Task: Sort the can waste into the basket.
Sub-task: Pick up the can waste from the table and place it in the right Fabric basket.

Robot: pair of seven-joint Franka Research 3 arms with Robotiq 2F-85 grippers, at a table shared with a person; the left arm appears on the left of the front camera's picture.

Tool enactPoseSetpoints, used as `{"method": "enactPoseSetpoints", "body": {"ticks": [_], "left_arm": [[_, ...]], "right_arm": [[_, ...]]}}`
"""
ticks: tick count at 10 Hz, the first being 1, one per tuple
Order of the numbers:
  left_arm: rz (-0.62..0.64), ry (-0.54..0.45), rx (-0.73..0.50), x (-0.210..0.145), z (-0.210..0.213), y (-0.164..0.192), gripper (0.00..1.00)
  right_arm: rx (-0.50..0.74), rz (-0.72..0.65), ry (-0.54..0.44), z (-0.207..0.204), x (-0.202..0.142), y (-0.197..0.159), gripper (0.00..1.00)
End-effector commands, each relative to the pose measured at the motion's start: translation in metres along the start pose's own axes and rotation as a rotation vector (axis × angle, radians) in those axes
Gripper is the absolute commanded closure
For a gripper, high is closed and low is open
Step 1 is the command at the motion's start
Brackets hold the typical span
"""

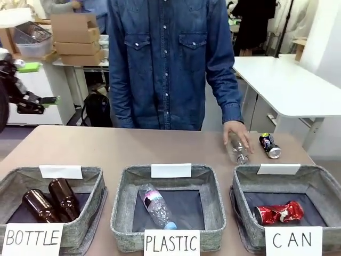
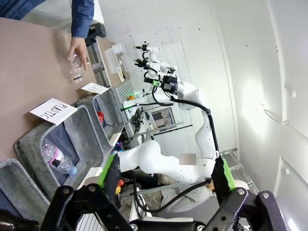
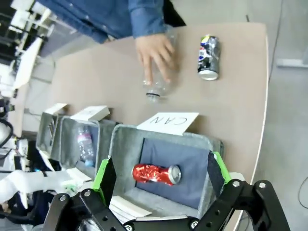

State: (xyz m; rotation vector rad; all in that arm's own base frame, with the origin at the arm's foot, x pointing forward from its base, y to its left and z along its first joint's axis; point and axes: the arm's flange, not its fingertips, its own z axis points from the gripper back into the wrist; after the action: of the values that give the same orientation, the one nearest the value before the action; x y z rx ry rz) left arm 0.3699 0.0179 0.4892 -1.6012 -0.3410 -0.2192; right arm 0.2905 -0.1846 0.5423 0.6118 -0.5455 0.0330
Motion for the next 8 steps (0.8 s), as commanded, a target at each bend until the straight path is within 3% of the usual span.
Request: {"method": "enactPoseSetpoints", "body": {"ticks": [1,4,5,7,8], "left_arm": [[-0.016,-0.002,-0.022,0.000,0.000,-0.001,0.00],[-0.016,-0.002,-0.022,0.000,0.000,-0.001,0.00],[-0.016,-0.002,-0.022,0.000,0.000,-0.001,0.00],[-0.016,-0.002,-0.022,0.000,0.000,-0.001,0.00],[-0.016,-0.002,-0.022,0.000,0.000,-0.001,0.00]], "right_arm": [[-0.001,0.036,0.011,-0.031,0.009,-0.001,0.00],[-0.046,0.117,0.077,-0.112,0.049,0.022,0.00],[-0.052,0.116,0.088,-0.120,0.056,0.021,0.00],[-0.041,0.068,0.062,-0.078,0.038,0.007,0.00],[-0.074,0.049,-0.003,-0.065,0.028,0.004,0.00]]}}
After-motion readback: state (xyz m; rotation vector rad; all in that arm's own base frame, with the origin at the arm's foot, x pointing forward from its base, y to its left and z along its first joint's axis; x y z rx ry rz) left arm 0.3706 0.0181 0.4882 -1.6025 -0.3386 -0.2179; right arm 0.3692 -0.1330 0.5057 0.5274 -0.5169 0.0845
